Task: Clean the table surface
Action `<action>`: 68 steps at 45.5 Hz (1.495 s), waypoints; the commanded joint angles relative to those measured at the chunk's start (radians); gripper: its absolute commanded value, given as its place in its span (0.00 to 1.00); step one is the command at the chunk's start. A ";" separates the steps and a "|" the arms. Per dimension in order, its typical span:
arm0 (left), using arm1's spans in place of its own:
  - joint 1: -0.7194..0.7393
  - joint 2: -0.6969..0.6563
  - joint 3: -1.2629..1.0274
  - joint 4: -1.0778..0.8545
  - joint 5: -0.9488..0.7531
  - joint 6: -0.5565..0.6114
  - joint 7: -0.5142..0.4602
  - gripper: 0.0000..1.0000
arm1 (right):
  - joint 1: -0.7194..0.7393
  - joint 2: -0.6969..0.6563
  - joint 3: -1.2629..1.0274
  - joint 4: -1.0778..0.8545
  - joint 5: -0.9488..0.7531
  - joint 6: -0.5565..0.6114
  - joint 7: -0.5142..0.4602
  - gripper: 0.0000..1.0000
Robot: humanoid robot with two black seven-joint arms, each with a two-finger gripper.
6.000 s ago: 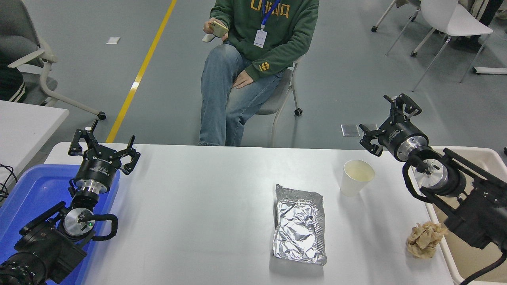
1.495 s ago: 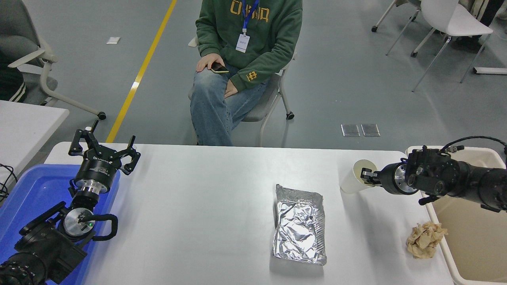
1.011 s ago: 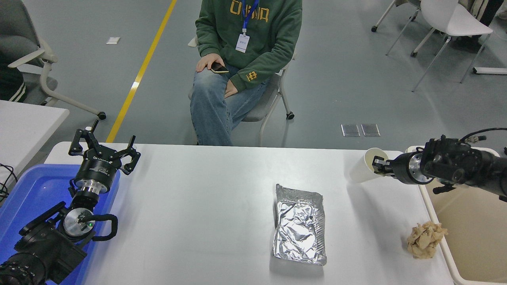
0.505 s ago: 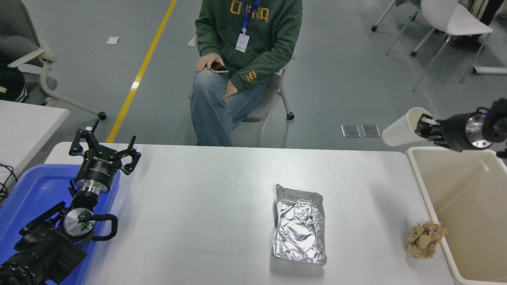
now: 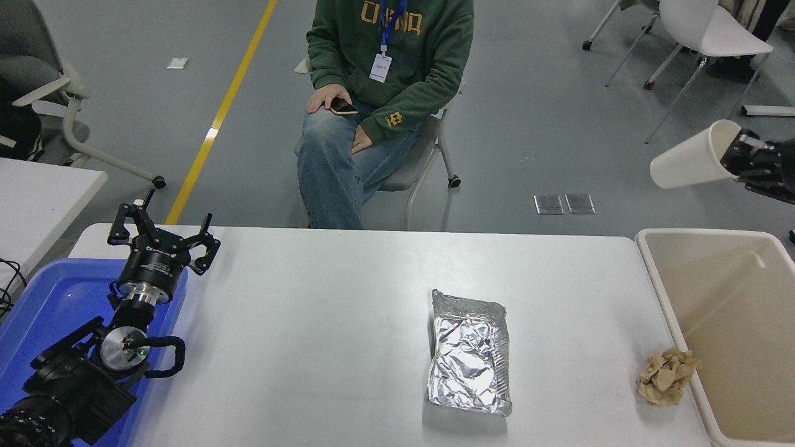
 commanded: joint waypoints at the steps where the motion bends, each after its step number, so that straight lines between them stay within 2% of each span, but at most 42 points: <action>1: 0.000 0.000 0.000 0.000 0.000 0.000 0.000 1.00 | 0.026 -0.033 0.000 0.003 -0.015 0.025 0.000 0.00; 17: 0.000 0.000 0.000 0.000 0.000 0.000 0.000 1.00 | -0.022 -0.011 -0.003 -0.078 -0.022 0.012 -0.001 0.00; 27: 0.000 0.000 0.000 0.000 0.000 0.000 0.000 1.00 | -0.174 0.064 0.000 -0.304 -0.019 0.003 -0.001 0.00; 40: 0.000 0.000 0.000 0.000 0.000 0.000 0.000 1.00 | -0.431 0.251 0.002 -0.640 -0.004 -0.052 -0.001 0.00; 51: 0.000 0.000 0.000 0.000 0.000 0.000 0.000 1.00 | -0.709 0.457 0.056 -0.970 -0.002 -0.132 -0.008 0.00; 57: 0.000 0.000 0.000 0.000 0.000 0.000 0.000 1.00 | -0.769 0.494 0.086 -0.988 -0.005 -0.196 -0.012 0.00; 68: 0.000 0.000 0.000 0.000 0.000 0.000 0.000 1.00 | -0.896 0.555 0.128 -0.988 -0.001 -0.401 -0.035 0.00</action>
